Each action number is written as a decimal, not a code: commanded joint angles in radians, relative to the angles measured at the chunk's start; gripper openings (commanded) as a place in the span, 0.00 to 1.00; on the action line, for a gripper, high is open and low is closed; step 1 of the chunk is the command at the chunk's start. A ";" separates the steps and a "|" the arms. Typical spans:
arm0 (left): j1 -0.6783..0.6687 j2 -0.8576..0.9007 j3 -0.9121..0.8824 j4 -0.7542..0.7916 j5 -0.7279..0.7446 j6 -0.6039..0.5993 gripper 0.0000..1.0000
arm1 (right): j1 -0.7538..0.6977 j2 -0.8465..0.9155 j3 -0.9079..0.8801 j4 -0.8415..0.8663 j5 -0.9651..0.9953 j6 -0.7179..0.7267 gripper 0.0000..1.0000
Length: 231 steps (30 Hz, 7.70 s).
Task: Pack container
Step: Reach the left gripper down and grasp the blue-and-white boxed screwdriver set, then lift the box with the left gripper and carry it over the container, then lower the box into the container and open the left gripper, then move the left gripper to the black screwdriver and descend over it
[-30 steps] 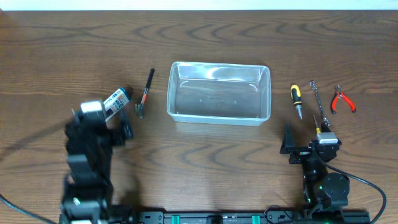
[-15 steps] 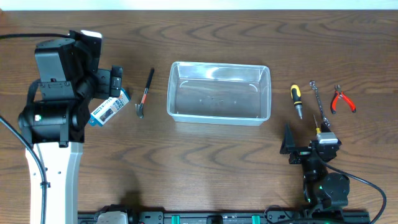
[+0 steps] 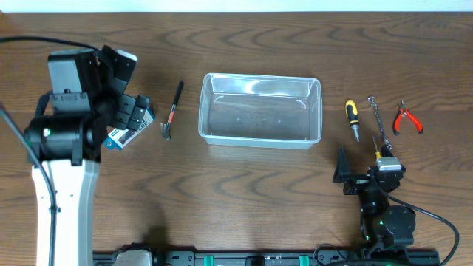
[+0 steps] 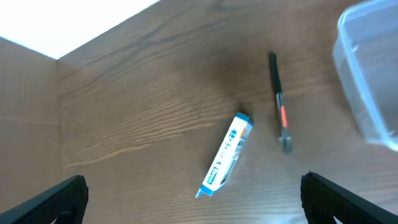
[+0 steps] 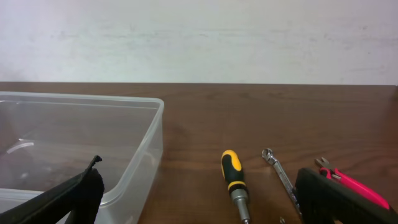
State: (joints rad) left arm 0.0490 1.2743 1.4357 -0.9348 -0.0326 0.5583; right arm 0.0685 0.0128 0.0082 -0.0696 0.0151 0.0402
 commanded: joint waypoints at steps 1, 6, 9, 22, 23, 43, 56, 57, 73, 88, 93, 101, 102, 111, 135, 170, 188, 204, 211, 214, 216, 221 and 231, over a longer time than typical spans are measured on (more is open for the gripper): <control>0.044 0.094 0.019 -0.002 -0.005 0.140 0.98 | -0.010 -0.006 -0.003 -0.002 0.003 -0.011 0.99; 0.096 0.246 0.019 -0.014 -0.004 0.133 0.98 | -0.010 -0.006 -0.003 -0.002 0.003 -0.011 0.99; 0.108 0.315 0.019 -0.003 -0.004 0.144 0.98 | -0.010 -0.006 -0.003 -0.002 0.003 -0.011 0.99; 0.154 0.509 0.003 0.008 0.000 0.167 0.95 | -0.010 -0.006 -0.003 -0.002 0.003 -0.011 0.99; 0.154 0.522 0.000 0.008 0.000 0.167 0.95 | -0.010 -0.006 -0.003 -0.002 0.003 -0.011 0.99; 0.156 0.717 -0.016 0.005 0.051 0.167 0.94 | -0.010 -0.006 -0.003 -0.002 0.003 -0.011 0.99; 0.156 0.783 -0.016 0.035 0.048 0.167 0.54 | -0.010 -0.006 -0.003 -0.002 0.003 -0.011 0.99; 0.156 0.783 -0.016 0.040 0.048 0.167 0.47 | -0.010 -0.006 -0.003 -0.002 0.003 -0.011 0.99; 0.156 0.767 0.004 0.057 0.048 0.162 0.07 | -0.010 -0.006 -0.003 -0.002 0.003 -0.011 0.99; 0.147 0.489 0.104 0.093 0.067 0.159 0.06 | -0.010 -0.006 -0.003 -0.002 0.003 -0.011 0.99; 0.096 0.346 0.108 0.146 0.198 0.159 0.06 | -0.010 -0.006 -0.003 -0.002 0.003 -0.011 0.99; -0.096 0.181 0.109 0.246 0.261 0.117 0.06 | -0.010 -0.006 -0.003 -0.002 0.003 -0.011 0.99; -0.122 0.171 0.109 0.256 0.262 0.104 0.07 | -0.010 -0.006 -0.003 -0.002 0.003 -0.011 0.99; -0.345 0.175 0.109 0.336 0.414 0.026 0.06 | -0.010 -0.006 -0.003 -0.002 0.003 -0.011 0.99; -0.625 0.636 0.108 0.281 0.414 0.027 0.06 | -0.010 -0.006 -0.003 -0.002 0.003 -0.011 0.99; -0.630 0.817 0.106 0.240 0.394 0.065 0.56 | -0.010 -0.006 -0.003 -0.002 0.003 -0.011 0.99; -0.629 0.668 0.130 0.277 0.102 0.065 0.98 | -0.010 -0.006 -0.003 -0.002 0.003 -0.011 0.99; -0.583 0.419 0.132 0.283 -0.051 0.024 0.98 | -0.010 -0.006 -0.003 -0.002 0.003 -0.011 0.99; -0.388 0.393 0.132 0.169 -0.062 -0.156 0.98 | -0.010 -0.006 -0.003 -0.002 0.003 -0.011 0.99; -0.281 0.393 0.132 0.105 -0.058 -0.256 0.98 | -0.010 -0.006 -0.003 -0.002 0.003 -0.011 0.99; -0.225 0.393 0.132 0.060 -0.054 -0.282 0.98 | -0.010 -0.006 -0.003 -0.002 0.003 -0.011 0.99; -0.151 0.399 0.113 -0.017 -0.040 -0.294 0.98 | -0.010 -0.006 -0.003 -0.002 0.003 -0.011 0.99; -0.145 0.484 -0.008 -0.036 -0.031 -0.294 0.98 | -0.010 -0.006 -0.003 -0.002 0.003 -0.011 0.99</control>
State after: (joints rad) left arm -0.0990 1.7134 1.4715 -0.9653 -0.0750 0.2817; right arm 0.0685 0.0128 0.0082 -0.0696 0.0151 0.0402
